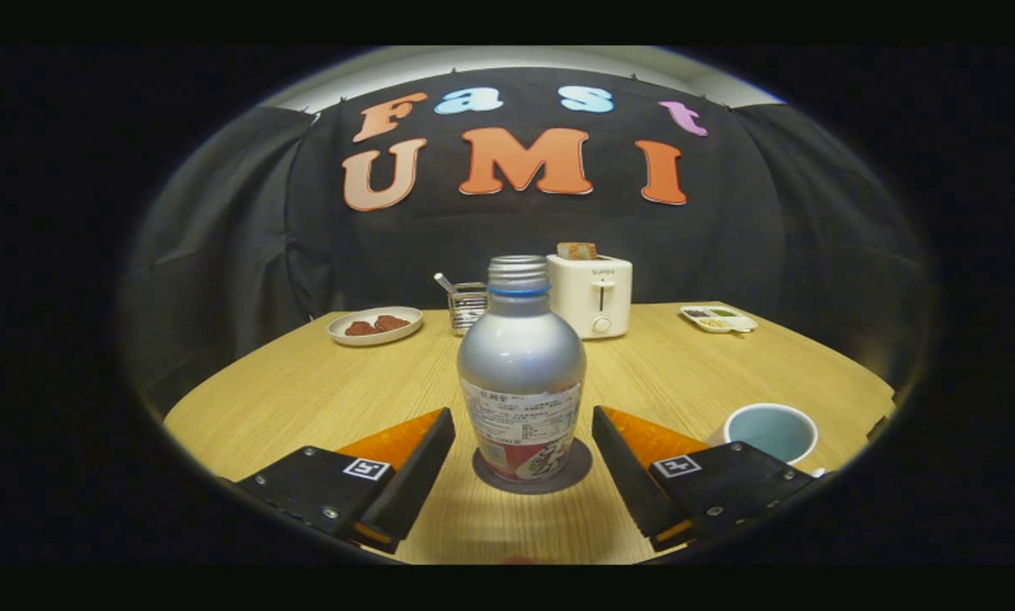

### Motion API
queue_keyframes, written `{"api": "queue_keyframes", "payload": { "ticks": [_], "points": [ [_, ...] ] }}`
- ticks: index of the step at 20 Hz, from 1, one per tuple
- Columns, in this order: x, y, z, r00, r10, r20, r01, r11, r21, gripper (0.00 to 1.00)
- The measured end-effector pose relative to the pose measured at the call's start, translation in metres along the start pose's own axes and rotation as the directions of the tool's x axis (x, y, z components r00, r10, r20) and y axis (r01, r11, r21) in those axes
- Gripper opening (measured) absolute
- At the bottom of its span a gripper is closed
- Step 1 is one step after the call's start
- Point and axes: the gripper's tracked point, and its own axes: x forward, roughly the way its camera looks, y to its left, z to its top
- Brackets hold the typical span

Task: Take the bottle from table, then pour the juice into the cup, finally place the bottle on the coaster

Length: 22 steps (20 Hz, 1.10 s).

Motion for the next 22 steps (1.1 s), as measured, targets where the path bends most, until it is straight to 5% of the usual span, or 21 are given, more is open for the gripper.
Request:
{"api": "queue_keyframes", "payload": {
  "ticks": [6, 22],
  "points": [
    [-0.039, 0.008, 0.019, 0.995, 0.038, 0.096, -0.045, 0.997, 0.069, 0.97],
    [-0.157, 0.034, 0.081, 0.951, 0.041, 0.307, -0.026, 0.998, -0.053, 0.97]
  ]
}}
